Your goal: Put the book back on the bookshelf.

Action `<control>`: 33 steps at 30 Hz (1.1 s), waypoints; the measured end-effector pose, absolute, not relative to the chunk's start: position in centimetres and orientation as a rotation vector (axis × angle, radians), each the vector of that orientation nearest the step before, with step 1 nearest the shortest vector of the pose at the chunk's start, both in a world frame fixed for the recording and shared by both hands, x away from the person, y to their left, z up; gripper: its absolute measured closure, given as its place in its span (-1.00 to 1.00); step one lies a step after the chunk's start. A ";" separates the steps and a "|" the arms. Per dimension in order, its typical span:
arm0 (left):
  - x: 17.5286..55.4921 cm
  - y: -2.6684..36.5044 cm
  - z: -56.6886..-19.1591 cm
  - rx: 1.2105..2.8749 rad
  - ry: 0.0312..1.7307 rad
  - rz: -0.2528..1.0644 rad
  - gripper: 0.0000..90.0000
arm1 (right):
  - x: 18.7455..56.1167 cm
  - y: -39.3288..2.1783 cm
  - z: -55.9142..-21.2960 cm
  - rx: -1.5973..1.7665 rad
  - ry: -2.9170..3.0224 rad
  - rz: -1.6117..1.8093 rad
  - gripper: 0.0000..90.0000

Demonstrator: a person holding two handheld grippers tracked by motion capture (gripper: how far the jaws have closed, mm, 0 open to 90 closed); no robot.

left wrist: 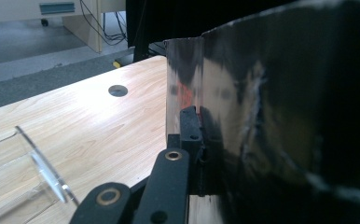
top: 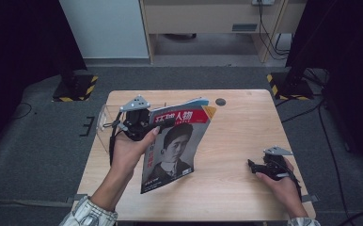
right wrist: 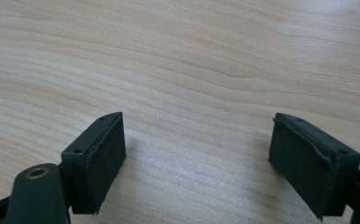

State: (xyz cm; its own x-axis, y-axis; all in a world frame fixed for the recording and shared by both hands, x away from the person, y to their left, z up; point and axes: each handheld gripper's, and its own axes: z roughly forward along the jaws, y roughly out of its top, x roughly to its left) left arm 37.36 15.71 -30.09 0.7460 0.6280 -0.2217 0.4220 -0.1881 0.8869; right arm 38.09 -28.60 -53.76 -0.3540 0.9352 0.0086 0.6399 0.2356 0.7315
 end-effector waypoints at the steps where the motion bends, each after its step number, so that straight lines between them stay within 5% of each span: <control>1: 37.3 15.9 -30.1 1.823 0.819 0.228 0.92 | 38.1 -28.6 -53.8 1.443 2.081 0.912 -0.58; 33: 34.9 22.1 -29.7 1.768 0.865 0.266 0.92 | 38.1 -28.5 -53.8 1.442 2.072 0.914 -0.58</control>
State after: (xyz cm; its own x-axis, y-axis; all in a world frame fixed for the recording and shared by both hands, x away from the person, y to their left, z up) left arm 34.90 22.15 -29.73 0.7085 0.6669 -0.2309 0.4216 -0.1376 0.8963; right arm 38.05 -28.51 -53.80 -0.3502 0.9367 0.0060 0.6362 0.2331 0.7354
